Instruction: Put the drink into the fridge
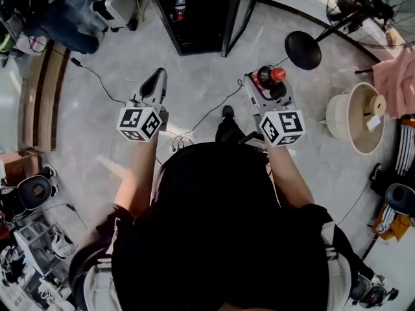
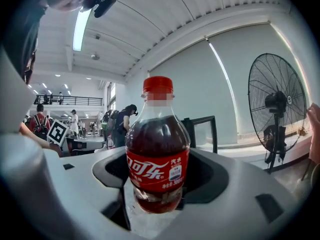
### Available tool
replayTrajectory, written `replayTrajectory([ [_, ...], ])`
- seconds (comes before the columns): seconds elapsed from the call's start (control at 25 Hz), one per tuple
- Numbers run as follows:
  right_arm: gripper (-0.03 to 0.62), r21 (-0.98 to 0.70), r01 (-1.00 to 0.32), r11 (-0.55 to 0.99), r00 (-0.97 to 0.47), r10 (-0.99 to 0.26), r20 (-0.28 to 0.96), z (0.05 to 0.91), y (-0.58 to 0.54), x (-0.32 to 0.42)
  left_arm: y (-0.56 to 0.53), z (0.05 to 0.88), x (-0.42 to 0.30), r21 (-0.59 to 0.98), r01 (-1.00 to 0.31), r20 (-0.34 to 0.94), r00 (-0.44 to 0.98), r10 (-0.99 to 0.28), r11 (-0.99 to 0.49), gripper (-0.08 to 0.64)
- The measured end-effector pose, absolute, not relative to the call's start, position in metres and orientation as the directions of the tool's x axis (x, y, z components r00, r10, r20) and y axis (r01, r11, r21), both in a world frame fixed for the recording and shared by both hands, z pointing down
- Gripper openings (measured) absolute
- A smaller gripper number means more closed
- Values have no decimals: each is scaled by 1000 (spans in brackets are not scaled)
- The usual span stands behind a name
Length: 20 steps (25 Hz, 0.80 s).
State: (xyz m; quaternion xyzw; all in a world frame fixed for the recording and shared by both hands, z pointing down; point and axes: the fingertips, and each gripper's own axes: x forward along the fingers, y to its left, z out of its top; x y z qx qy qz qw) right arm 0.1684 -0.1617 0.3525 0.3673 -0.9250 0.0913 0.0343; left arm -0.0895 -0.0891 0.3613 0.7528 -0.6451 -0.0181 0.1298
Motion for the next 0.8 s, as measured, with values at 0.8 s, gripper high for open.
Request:
replayTrajectory([
  [0.8, 305, -148, -523, 840, -851, -505, 141, 370, -374, 132, -265, 355, -67, 164, -986, 198, 20, -980, 13, 23],
])
